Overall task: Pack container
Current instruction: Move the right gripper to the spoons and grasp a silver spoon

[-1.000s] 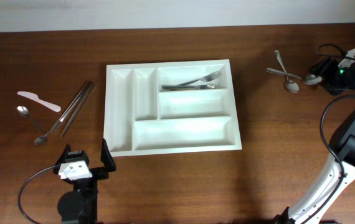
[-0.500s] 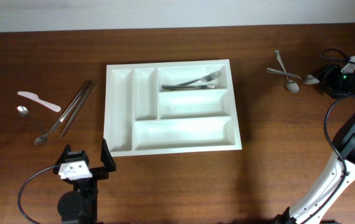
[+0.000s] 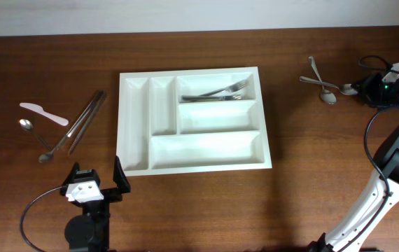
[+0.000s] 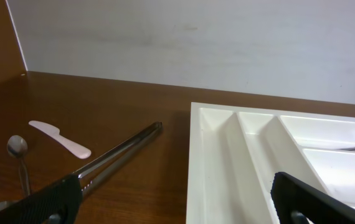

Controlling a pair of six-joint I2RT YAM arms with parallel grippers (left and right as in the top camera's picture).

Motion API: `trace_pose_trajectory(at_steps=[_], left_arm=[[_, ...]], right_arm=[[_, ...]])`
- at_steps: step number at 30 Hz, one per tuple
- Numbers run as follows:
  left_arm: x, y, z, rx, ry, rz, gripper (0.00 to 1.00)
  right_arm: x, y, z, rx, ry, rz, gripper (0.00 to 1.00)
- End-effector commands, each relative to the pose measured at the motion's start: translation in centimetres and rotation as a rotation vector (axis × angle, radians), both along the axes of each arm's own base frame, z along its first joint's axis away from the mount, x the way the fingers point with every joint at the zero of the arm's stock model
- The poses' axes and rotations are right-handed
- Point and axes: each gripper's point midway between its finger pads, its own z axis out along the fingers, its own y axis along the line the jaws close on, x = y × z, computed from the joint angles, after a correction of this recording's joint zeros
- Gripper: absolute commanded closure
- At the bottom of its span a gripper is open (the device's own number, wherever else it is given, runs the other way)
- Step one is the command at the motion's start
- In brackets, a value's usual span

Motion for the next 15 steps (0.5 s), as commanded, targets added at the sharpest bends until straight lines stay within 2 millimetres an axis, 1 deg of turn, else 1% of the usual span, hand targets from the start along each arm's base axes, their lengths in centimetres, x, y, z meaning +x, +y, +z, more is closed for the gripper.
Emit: trace_pose_trajectory(at_steps=[1,6,15], left_arm=[[0.01,-0.29,-0.08,0.015,-0.001,-0.016,0.01],[0.01,-0.29,-0.08,0.015,-0.001,-0.016,0.01],[0.01,-0.29,-0.08,0.015,-0.001,-0.016,0.01]], right_arm=[[-0.80,0.43,-3.27,0.022,0.065,-0.007,0.66],[-0.80,0.44,-3.27,0.022,0.065,-0.007,0.71],[-0.78,0.48,-3.27,0.022,0.065,-0.005,0.86]])
